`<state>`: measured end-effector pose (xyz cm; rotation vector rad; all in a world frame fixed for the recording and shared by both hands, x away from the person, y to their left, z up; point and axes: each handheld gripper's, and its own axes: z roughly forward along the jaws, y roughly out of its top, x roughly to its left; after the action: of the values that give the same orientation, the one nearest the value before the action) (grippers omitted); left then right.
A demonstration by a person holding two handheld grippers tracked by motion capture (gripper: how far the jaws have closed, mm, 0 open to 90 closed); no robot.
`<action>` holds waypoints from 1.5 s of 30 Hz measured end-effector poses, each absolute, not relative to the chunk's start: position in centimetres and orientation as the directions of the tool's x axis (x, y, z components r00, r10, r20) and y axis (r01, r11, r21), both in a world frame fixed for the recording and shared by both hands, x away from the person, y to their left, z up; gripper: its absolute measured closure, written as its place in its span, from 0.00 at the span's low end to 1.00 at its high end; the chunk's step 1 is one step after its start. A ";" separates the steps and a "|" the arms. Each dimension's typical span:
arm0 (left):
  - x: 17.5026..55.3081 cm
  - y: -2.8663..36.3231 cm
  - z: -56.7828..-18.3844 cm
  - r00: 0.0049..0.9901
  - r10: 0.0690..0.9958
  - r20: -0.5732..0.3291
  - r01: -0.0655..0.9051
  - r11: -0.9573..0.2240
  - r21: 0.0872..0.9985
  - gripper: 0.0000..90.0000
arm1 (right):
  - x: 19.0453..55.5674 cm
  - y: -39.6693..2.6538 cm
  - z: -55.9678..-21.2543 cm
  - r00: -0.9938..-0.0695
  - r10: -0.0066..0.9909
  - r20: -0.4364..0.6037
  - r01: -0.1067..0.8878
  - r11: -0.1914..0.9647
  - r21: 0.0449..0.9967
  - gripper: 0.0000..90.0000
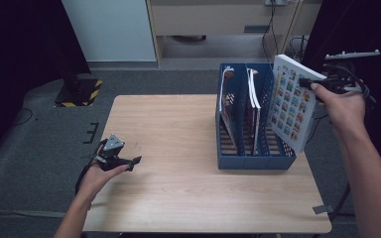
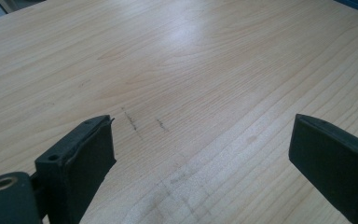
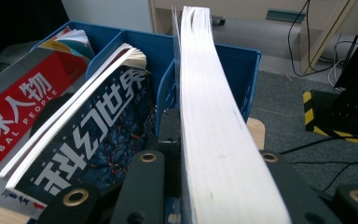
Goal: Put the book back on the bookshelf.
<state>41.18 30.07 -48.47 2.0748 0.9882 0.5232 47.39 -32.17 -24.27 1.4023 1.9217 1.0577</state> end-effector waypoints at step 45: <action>41.1 29.8 -48.9 0.622 0.782 0.046 0.477 -0.425 0.769 0.07 | 48.6 -29.8 -29.6 -0.299 0.953 0.042 0.558 0.139 0.818 0.82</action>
<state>41.12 29.76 -48.87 2.0976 0.9841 0.5208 48.62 -29.77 -29.61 1.4454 1.9227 1.0382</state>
